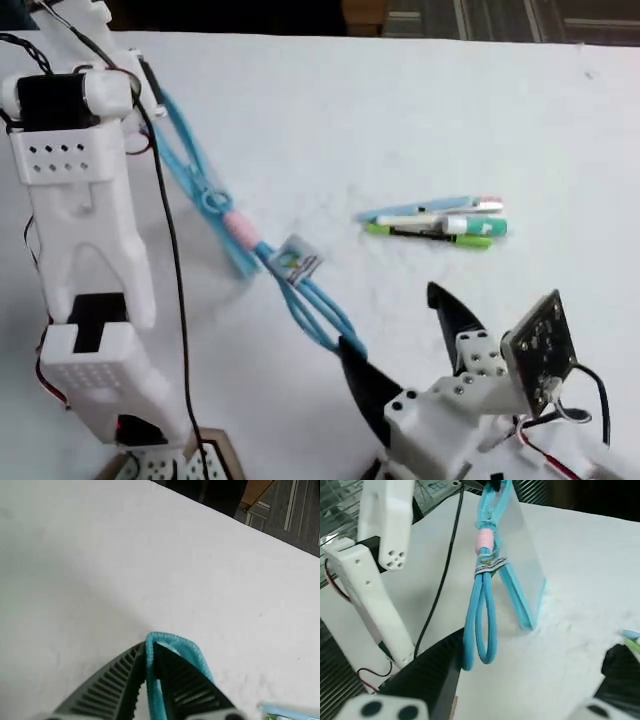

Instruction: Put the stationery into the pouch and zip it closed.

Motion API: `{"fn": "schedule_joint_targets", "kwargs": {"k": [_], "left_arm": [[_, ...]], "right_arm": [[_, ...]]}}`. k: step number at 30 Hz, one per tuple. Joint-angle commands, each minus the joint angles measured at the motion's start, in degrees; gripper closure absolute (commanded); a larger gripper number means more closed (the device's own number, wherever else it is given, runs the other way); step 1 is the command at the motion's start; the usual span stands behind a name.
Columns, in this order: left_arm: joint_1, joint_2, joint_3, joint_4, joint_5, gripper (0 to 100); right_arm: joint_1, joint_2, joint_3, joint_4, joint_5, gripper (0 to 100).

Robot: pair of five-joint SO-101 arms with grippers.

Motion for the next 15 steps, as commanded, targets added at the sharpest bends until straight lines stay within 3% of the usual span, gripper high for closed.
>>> {"fn": "schedule_joint_targets", "kwargs": {"k": [1, 9, 15], "left_arm": [[-0.13, -0.31, -1.67, -0.79, 0.18, 98], [-0.4, 4.0, -2.29, -0.35, 0.26, 98], [-0.13, 4.0, -2.37, -0.62, 0.26, 98]], "right_arm": [[-5.14, 8.13, -12.57, 2.59, -0.62, 60.1], [-13.41, 24.48, -35.34, 5.05, -0.53, 60.1], [-19.74, 31.6, -35.43, 4.53, -0.44, 60.1]]}}
